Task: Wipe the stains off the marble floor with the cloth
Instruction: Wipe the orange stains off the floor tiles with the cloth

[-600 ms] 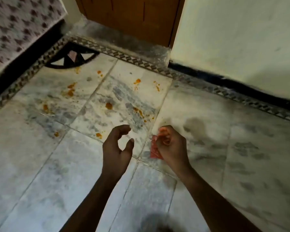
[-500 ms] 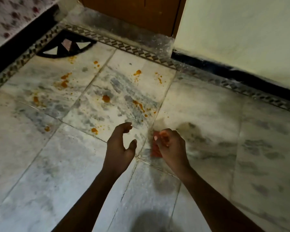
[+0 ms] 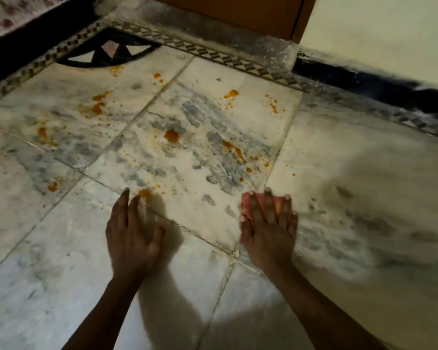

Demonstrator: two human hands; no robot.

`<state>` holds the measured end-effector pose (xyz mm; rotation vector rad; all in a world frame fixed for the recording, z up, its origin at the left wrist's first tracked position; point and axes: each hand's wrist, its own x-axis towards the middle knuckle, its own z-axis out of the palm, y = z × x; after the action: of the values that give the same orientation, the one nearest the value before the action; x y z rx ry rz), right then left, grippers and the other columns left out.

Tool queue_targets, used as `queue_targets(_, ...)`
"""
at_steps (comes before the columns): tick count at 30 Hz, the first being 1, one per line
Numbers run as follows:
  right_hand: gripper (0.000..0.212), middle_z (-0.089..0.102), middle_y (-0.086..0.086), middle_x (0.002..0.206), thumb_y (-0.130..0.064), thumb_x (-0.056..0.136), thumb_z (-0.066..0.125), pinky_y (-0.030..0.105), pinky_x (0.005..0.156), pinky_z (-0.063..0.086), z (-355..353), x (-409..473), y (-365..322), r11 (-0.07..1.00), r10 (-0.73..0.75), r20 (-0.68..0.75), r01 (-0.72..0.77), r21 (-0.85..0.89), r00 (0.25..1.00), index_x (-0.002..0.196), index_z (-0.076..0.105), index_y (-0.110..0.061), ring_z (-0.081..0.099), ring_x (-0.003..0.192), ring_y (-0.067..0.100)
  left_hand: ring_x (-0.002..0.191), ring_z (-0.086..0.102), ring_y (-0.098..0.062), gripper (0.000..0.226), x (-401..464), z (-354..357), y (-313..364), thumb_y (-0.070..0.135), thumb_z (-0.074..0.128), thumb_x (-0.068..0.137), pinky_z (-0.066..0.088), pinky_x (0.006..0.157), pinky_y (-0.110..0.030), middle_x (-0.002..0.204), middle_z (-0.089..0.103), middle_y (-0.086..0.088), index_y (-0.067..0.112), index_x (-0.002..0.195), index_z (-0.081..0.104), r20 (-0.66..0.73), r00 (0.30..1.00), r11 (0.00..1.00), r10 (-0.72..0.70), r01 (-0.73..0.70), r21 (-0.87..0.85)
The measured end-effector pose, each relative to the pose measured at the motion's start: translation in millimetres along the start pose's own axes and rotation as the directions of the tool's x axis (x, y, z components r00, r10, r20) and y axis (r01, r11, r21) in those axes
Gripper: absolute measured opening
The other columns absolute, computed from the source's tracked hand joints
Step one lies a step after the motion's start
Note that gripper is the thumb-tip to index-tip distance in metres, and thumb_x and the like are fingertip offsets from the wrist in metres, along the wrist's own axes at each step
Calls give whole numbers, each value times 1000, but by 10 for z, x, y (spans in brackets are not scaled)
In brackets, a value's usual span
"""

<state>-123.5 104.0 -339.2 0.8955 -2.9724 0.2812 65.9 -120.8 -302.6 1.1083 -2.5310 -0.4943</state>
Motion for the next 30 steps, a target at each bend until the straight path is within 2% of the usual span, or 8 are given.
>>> queue_targets(5,57,31,-3,173,-55,104,42,62,123,23,182,198,-1051,957,-274,13,271,104,962,159,43,-41,16,161,43,161,20,-32,78,-243,-107,-569,56,36,99,29,121,-55,177,11,-2,17,166,25,-7,993,981,-114,114,157)
queue_targets(10,66,12,-8,178,-60,103,42,64,126,19,119,-204,-1215,823,-567,155,563,72,809,164,18,-52,4,165,31,158,31,-31,72,-207,-28,-611,47,39,100,30,121,-50,172,28,-9,10,162,36,-65,971,964,-230,236,121)
queue_targets(14,64,23,-2,176,-64,99,41,64,126,17,163,81,-1101,967,-253,99,254,-3,962,160,33,-50,17,163,36,157,33,-28,70,-177,-12,-661,43,44,98,31,122,-50,171,33,-8,9,158,43,-64,965,958,-254,260,123)
queue_targets(17,65,19,3,177,-65,99,34,68,125,11,351,652,-1659,997,-58,72,53,59,996,162,34,-45,10,162,43,158,30,-25,69,-169,-16,-638,43,43,98,29,123,-49,172,31,-7,10,158,43,-60,966,957,-253,259,130)
queue_targets(19,62,15,0,178,-64,101,32,68,126,9,401,820,-2025,982,-176,112,167,89,978,161,31,-49,4,163,41,159,29,-24,68,-164,-17,-643,43,41,99,27,124,-48,172,30,-6,11,159,41,-59,966,955,-251,257,149)
queue_targets(22,53,15,-6,177,-60,105,35,63,127,12,335,459,-2033,864,-503,121,496,86,855,158,33,-56,5,165,32,159,28,-24,65,-155,-25,-663,39,40,101,30,124,-50,173,28,-5,11,160,41,-51,967,957,-251,255,135)
queue_targets(25,59,12,-6,178,-61,102,38,65,125,19,179,276,-1535,851,-523,183,522,58,833,159,25,-59,10,164,31,160,25,-22,65,-162,-49,-699,37,37,101,30,124,-51,174,25,-4,13,161,37,-34,968,960,-250,253,123)
queue_targets(30,67,3,4,179,-70,97,23,69,126,6,376,1091,-1808,998,-40,155,33,46,987,162,24,-54,-1,163,40,161,23,-22,67,-171,-22,-730,37,37,100,26,127,-50,174,24,-5,12,162,35,-25,967,958,-254,255,129)
